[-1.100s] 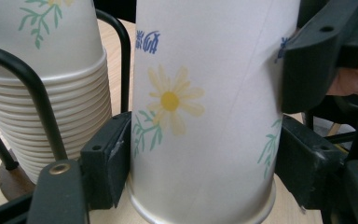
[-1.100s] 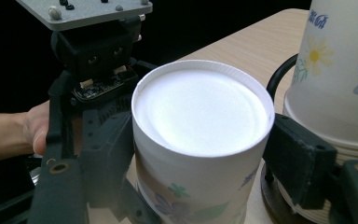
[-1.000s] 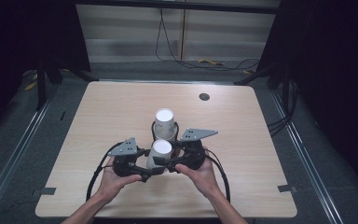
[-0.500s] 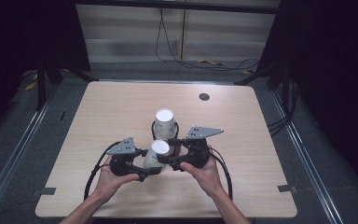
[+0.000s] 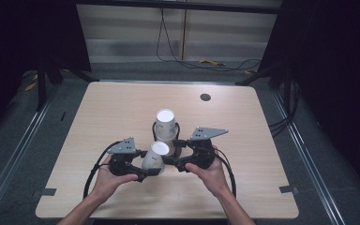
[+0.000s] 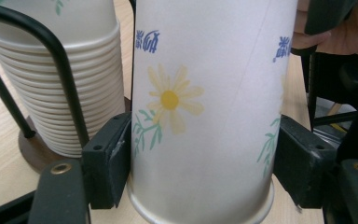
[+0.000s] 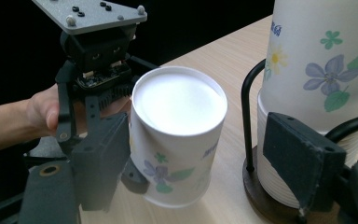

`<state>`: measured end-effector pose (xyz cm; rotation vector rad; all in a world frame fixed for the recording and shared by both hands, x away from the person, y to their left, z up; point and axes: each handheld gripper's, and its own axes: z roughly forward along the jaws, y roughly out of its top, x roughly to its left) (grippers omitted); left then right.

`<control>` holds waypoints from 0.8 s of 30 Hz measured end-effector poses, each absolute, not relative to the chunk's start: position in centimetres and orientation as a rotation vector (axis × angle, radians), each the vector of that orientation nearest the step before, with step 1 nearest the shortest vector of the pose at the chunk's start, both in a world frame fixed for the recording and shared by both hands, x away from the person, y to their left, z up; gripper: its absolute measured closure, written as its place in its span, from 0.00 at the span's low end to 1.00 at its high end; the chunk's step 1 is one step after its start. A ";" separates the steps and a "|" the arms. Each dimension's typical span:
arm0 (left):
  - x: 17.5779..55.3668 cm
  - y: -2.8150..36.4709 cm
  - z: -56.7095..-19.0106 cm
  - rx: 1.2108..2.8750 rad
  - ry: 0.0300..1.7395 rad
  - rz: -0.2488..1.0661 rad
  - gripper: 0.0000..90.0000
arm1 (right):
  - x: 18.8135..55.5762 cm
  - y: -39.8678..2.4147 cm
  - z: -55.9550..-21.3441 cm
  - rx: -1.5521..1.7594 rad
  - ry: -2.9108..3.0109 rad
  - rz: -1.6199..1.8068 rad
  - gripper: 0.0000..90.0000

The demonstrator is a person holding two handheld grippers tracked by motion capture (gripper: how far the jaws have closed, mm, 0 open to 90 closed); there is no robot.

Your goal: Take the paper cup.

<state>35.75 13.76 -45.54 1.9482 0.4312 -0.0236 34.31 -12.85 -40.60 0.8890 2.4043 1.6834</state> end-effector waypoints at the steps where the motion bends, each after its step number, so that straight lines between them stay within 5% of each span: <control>1: 35.8 13.8 -45.5 1.945 0.434 -0.023 0.31 | 34.3 -12.9 -40.6 0.888 2.410 1.682 0.25; 24: 35.9 13.9 -45.0 2.052 0.439 0.003 0.32 | 34.5 -13.5 -40.5 0.848 2.528 1.597 0.28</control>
